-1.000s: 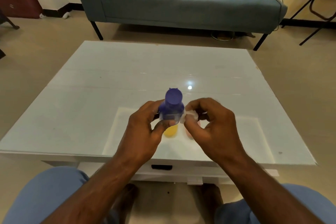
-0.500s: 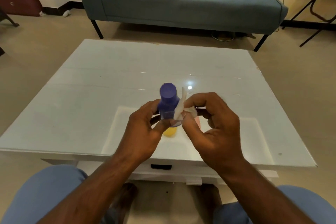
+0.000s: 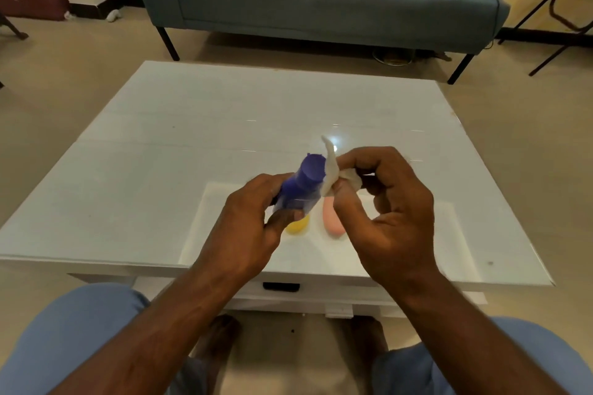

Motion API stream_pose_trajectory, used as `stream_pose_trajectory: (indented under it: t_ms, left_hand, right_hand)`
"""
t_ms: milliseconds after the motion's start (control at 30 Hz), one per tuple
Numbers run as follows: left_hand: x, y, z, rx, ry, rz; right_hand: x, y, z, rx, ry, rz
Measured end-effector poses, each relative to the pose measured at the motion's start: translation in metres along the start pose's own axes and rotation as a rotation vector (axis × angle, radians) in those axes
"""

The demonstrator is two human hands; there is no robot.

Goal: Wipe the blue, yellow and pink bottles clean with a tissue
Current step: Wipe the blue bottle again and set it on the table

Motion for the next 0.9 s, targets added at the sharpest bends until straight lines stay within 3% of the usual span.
stream_pose_trajectory:
  t_ms: [167, 367, 567, 733, 900]
  left_hand:
    - [0.001, -0.002, -0.007, 0.062, -0.139, 0.010]
    - [-0.024, -0.011, -0.015, 0.025, -0.155, 0.194]
    - [-0.005, -0.007, 0.000, 0.177, -0.386, 0.032]
    - [-0.019, -0.012, -0.015, 0.125, -0.429, 0.156]
    - [-0.002, -0.002, 0.016, 0.367, -0.616, -0.045]
  right_hand:
    - [-0.011, -0.005, -0.033, -0.192, -0.045, 0.091]
    - [-0.001, 0.001, -0.010, -0.014, -0.065, -0.010]
    - [-0.020, -0.008, -0.038, -0.188, -0.063, 0.200]
    - [-0.005, -0.002, -0.037, -0.189, -0.053, 0.034]
    - [-0.039, -0.021, -0.033, -0.238, -0.016, 0.316]
Point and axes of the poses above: each hand's wrist, its own y-axis towards the middle knuckle, its own x-axis out of the back of the hand, z = x × y, the point moved 9 cm from there along y, towards the middle knuckle, and after that the axes turned 3 degrees about y, right-handed, at the moved point
